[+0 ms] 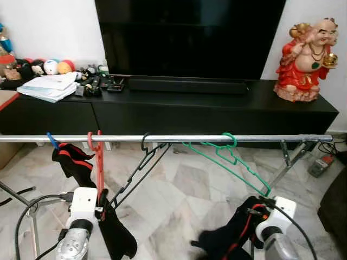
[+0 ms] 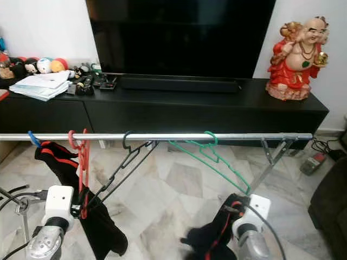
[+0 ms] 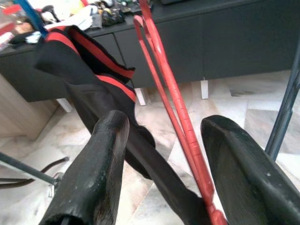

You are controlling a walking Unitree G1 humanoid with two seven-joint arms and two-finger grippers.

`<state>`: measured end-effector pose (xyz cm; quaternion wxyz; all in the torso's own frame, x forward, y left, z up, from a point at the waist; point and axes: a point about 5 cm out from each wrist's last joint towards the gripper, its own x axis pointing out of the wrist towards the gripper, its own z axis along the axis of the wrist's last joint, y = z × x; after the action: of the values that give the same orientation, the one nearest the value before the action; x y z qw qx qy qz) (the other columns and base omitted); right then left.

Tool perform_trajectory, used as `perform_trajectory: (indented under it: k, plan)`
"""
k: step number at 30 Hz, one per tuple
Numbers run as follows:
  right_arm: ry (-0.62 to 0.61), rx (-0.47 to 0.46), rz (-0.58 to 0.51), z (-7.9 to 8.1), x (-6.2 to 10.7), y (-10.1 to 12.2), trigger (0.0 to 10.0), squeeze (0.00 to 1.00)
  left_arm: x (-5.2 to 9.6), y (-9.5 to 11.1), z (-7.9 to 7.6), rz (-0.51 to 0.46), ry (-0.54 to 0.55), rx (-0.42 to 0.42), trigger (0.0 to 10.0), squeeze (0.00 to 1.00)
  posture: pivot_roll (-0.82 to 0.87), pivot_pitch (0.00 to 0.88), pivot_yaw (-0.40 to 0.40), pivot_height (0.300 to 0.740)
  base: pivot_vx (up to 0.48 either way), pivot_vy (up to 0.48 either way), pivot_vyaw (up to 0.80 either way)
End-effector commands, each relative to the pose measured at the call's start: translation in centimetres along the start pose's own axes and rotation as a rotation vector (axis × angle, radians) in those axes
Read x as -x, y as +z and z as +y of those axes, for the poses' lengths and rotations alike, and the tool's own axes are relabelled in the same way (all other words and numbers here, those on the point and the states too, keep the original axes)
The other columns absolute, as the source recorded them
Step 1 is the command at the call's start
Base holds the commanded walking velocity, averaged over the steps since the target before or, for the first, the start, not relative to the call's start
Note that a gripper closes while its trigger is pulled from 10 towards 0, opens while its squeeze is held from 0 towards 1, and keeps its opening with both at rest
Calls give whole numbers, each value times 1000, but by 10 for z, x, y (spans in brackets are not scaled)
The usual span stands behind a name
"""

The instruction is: Hang hanger

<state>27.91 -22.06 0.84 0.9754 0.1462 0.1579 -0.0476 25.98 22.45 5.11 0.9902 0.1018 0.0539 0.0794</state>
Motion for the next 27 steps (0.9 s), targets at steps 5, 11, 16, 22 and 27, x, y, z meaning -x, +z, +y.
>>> perform_trajectory:
  k: [5,11,16,22,27]
  plan:
    - [5,1,-34,-7,0,9,10000,0,0,2,-7,0,-9,22,10000,0,55,0,5,740,0,-352,0]
    - [24,-2,-5,-6,1,2,10000,0,-1,4,-8,-4,-18,30,10000,0,53,0,1,740,0,0,0]
    - [-5,-19,59,-12,7,-13,10000,0,-4,9,-11,-18,-29,38,10000,0,49,0,3,740,0,0,0]
    - [-37,-29,145,-18,15,-33,10000,0,-7,13,-14,-27,-44,44,10000,0,50,0,5,740,0,0,0]
    - [-82,-61,213,-23,20,-46,10000,0,-10,17,-16,-38,-60,48,10000,0,55,0,8,740,0,0,0]
